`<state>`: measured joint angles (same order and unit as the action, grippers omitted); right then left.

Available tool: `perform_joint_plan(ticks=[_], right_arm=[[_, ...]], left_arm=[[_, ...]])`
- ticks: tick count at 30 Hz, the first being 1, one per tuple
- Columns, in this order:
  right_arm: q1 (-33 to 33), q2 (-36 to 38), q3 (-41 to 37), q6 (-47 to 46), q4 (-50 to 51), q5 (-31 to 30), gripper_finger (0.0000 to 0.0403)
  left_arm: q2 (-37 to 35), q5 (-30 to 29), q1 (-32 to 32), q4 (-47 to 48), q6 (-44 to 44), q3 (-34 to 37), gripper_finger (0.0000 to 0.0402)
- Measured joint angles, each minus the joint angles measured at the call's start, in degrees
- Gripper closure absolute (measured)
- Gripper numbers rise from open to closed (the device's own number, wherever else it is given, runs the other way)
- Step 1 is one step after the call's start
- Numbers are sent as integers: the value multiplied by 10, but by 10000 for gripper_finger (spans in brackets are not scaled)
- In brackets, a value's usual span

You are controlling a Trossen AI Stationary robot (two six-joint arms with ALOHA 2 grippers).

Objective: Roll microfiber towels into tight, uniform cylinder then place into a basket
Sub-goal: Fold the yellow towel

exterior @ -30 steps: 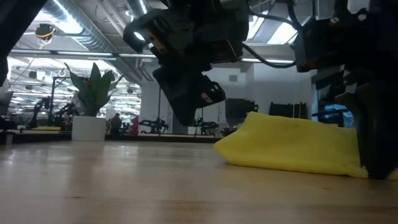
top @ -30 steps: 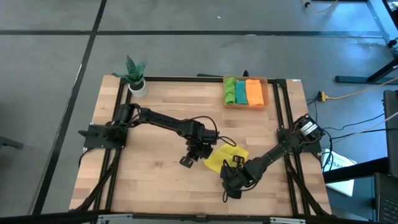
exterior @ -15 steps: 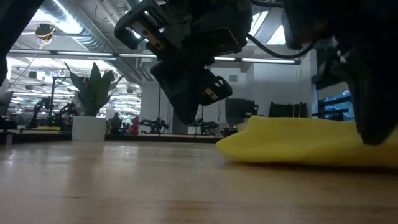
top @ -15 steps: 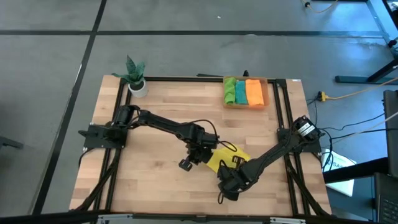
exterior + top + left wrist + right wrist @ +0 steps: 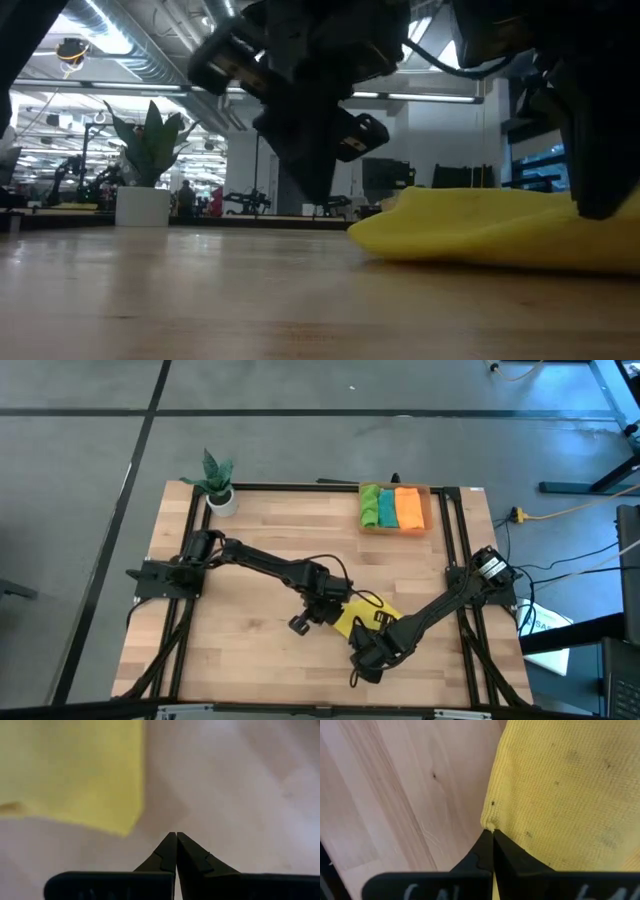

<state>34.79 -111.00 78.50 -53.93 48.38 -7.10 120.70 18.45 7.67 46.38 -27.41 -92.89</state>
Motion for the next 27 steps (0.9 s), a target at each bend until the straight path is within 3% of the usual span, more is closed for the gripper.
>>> perform_joint_plan(ticks=[5, 14, 27], right_arm=[[0, 0, 1, 2, 1, 10, 403], [-1, 1, 1, 0, 31, 16, 403], [-1, 36, 2, -64, 25, 21, 403]], left_arm=[[0, -63, 0, 0, -3, 0, 381], [0, -71, 16, -44, -17, 0, 324], [0, -70, 46, -144, -63, 0, 323]])
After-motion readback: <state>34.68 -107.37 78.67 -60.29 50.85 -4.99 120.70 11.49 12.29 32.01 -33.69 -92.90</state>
